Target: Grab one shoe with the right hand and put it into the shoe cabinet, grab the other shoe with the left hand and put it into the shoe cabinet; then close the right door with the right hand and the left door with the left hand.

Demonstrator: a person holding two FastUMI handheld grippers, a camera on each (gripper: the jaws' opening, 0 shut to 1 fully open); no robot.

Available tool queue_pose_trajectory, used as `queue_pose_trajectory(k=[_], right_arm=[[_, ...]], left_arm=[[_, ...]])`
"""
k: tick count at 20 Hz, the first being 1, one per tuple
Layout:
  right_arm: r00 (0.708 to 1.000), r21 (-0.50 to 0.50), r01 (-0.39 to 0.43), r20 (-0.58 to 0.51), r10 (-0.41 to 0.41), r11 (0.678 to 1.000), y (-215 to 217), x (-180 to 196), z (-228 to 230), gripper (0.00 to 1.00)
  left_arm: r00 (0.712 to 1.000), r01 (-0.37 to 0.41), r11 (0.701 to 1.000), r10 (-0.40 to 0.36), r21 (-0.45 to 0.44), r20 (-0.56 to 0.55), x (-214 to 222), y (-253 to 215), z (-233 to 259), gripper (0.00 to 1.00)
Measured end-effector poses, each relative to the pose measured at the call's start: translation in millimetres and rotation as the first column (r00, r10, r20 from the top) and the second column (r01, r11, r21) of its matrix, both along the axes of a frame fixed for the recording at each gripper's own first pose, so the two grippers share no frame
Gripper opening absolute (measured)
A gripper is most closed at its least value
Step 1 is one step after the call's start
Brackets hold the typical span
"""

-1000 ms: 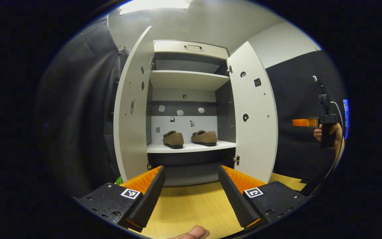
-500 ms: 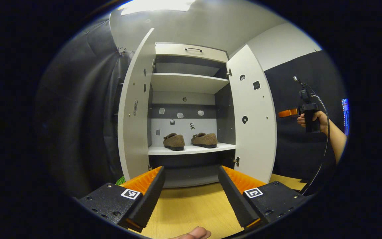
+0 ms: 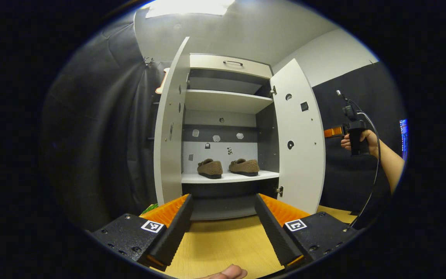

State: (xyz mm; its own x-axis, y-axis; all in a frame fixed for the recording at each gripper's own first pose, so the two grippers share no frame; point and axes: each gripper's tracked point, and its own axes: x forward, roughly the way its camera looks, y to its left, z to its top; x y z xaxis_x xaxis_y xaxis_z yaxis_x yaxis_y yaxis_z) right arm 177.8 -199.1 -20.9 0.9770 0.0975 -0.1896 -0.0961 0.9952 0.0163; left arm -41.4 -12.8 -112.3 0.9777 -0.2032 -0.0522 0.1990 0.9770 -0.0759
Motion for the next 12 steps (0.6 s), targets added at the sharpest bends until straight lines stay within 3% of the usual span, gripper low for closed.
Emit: queue_pose_trajectory(k=[3, 12], right_arm=[[1.0, -0.02, 0.012, 0.003, -0.012, 1.0, 12.4, -0.4, -3.5, 0.89], [0.999, -0.007, -0.043, 0.033, 0.043, 0.999, 92.6, -0.4, -5.6, 0.92]], left_arm=[[1.0, 0.002, 1.0, -0.002, -0.014, 0.003, -7.4, -0.6, 2.4, 0.98], [1.0, -0.006, 1.0, 0.006, -0.016, -0.03, -2.2, 5.6, -1.3, 0.98]])
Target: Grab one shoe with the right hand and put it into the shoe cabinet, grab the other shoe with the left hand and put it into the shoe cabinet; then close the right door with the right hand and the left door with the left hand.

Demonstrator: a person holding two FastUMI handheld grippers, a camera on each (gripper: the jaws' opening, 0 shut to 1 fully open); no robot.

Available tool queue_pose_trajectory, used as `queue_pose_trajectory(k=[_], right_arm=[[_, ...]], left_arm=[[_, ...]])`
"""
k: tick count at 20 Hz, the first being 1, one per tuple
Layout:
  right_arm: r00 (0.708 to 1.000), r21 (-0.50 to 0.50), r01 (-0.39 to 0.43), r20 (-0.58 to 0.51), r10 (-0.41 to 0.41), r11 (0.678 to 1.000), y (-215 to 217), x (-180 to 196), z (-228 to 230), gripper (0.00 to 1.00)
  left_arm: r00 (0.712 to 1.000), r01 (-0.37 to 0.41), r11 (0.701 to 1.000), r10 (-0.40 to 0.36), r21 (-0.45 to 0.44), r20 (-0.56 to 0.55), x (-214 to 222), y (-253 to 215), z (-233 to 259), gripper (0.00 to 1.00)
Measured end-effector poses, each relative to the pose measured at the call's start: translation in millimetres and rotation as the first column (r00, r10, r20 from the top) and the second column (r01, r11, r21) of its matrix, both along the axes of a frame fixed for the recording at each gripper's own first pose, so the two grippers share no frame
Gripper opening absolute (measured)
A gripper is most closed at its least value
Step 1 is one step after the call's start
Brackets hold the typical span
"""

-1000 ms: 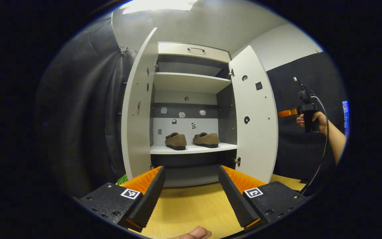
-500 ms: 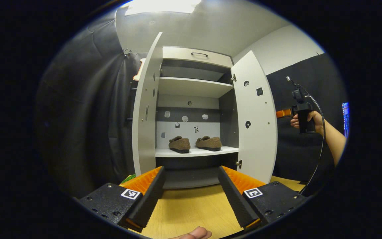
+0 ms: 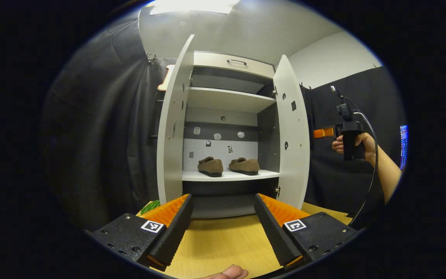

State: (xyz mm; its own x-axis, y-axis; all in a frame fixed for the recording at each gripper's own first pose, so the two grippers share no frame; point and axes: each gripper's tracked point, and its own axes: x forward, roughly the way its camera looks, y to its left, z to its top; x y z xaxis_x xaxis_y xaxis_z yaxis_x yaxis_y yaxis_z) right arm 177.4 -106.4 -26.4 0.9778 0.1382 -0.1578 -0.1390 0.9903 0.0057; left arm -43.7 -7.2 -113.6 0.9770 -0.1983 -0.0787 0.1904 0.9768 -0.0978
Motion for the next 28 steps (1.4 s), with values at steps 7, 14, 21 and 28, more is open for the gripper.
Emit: queue_pose_trajectory(k=[7, 14, 21, 28], right_arm=[[0.999, 0.058, -0.044, -0.002, 0.044, 0.997, 49.2, 7.1, -9.6, 0.89], [0.998, 0.068, -0.051, 0.032, 0.049, 0.996, 43.4, -11.2, -13.8, 0.98], [0.997, 0.047, -0.064, 0.035, 0.062, 0.997, 27.6, -48.6, -18.0, 0.96], [0.987, 0.069, -0.16, -0.012, 0.161, 0.985, 59.5, -88.2, -32.1, 0.96]], left_arm=[[1.0, -0.006, 1.0, 0.006, -0.014, -0.01, 7.7, 5.5, -3.1, 0.97], [0.999, -0.034, 0.999, 0.034, -0.007, -0.018, 4.5, 29.1, 0.3, 0.97], [0.995, -0.095, 0.995, 0.094, 0.022, 0.009, 3.3, 67.9, 10.2, 0.97], [0.976, -0.218, 0.972, 0.219, 0.085, -0.003, 35.8, 137.6, 18.9, 0.97]])
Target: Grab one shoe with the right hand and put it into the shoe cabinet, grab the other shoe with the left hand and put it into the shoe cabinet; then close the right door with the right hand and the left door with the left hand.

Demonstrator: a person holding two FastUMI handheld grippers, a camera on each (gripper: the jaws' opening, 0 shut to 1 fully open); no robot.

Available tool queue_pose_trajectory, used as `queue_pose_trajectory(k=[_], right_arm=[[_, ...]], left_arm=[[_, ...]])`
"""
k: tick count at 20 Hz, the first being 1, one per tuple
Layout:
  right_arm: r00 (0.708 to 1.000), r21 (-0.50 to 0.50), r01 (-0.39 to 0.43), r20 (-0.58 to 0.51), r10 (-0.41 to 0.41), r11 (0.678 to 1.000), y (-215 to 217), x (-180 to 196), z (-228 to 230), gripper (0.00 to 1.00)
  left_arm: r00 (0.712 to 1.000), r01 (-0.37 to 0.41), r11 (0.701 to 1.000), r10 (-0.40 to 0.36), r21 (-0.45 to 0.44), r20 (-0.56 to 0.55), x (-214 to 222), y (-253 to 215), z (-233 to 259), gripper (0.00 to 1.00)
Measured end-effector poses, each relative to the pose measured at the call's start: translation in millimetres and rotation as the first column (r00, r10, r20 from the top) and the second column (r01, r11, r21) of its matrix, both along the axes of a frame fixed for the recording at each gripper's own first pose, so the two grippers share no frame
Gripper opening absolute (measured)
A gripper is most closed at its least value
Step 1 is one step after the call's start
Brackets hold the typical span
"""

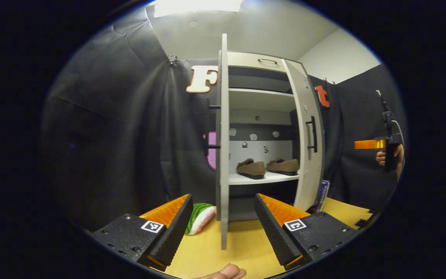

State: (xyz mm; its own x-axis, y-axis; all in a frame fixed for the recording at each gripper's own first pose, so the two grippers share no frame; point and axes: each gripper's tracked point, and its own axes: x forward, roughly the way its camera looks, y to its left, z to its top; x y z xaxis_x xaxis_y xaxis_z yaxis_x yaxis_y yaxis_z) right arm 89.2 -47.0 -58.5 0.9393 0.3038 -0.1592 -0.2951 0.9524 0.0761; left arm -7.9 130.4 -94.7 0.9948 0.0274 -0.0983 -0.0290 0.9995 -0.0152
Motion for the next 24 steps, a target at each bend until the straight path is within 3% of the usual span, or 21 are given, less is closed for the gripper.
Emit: queue_pose_trajectory(k=[12, 15, 17, 24], right_arm=[[0.996, -0.058, -0.074, 0.049, 0.077, 0.996, 33.2, -31.3, -3.3, 0.96], [0.996, -0.074, -0.065, 0.056, 0.069, 0.995, 29.6, -31.8, -3.5, 0.96], [0.996, -0.067, -0.067, 0.058, 0.071, 0.996, 30.5, -32.2, -2.3, 0.99], [0.998, -0.027, -0.05, 0.048, 0.051, 0.998, 26.9, -43.9, -3.1, 0.96]], left_arm=[[0.989, -0.146, 0.988, 0.146, -0.048, -0.008, 82.2, 151.1, 15.9, 0.97], [0.994, -0.108, 0.989, 0.108, -0.106, -0.001, 109.0, 155.3, 26.4, 0.92], [0.998, -0.062, 0.99, 0.062, -0.129, -0.005, 121.0, 145.5, 30.1, 0.95], [0.991, 0.135, 0.979, -0.136, -0.151, 0.003, 127.4, 66.8, 52.4, 0.93]])
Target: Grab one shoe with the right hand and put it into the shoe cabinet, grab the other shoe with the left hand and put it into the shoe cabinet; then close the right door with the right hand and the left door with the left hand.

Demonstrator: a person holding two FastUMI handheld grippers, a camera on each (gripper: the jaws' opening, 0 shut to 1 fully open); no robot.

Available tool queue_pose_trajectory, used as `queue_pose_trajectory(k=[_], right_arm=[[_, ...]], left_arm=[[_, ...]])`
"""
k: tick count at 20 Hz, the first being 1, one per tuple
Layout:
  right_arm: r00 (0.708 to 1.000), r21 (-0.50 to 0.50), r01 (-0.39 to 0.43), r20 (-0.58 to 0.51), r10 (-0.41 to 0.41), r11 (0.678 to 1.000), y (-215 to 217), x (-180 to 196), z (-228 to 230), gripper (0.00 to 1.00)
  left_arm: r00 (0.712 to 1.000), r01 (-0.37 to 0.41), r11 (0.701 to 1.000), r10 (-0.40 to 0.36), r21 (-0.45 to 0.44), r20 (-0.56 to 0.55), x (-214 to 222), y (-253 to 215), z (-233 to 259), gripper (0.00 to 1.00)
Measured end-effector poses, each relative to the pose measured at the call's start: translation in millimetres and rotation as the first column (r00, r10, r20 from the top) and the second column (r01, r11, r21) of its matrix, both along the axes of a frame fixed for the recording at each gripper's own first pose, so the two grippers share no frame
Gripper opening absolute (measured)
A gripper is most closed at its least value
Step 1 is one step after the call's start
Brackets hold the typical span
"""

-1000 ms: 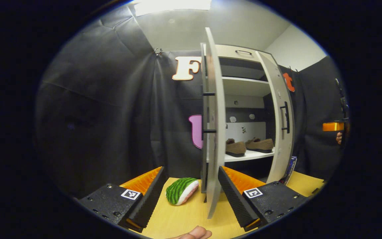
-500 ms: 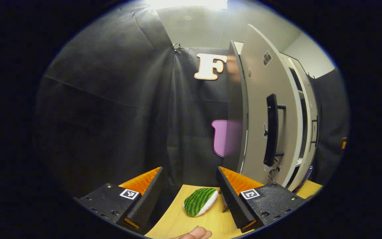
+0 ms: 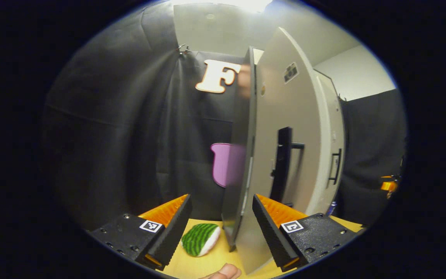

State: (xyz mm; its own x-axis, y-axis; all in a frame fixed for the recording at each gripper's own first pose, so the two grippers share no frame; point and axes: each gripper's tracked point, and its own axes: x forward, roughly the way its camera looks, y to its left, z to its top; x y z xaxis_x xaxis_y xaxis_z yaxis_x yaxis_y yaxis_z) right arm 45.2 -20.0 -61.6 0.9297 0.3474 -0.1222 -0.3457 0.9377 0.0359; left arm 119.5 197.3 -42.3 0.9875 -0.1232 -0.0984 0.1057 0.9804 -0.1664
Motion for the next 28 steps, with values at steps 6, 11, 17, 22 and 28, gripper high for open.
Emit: queue_pose_trajectory(k=[6, 11, 17, 22, 28], right_arm=[[1.0, 0.011, -0.008, 0.028, 0.008, 1.0, 0.0, -11.0, 4.3, 0.96], [0.999, 0.008, -0.008, 0.041, 0.008, 1.0, -0.4, -13.0, 7.5, 0.96], [1.0, -0.011, -0.015, 0.024, 0.015, 1.0, 8.2, -19.1, 0.6, 0.94], [0.999, -0.023, 0.05, 0.01, -0.049, 0.999, 0.8, -16.6, -6.7, 0.94], [0.985, -0.002, 0.174, -0.004, -0.174, 0.985, -10.2, -6.2, -8.9, 0.96]], left_arm=[[0.997, -0.074, 0.983, 0.078, 0.17, -0.013, -4.2, -7.8, 12.3, 0.88], [0.999, -0.011, 0.994, 0.016, 0.112, -0.039, -4.5, -38.7, 10.6, 0.87], [0.997, 0.052, 0.995, -0.047, 0.083, -0.056, 0.8, -81.1, 11.7, 0.91], [0.998, 0.033, 0.993, -0.027, 0.117, -0.053, 9.8, -105.8, 10.7, 0.87], [0.993, 0.091, 0.992, -0.083, 0.092, -0.083, 30.1, -161.6, -3.6, 0.92]])
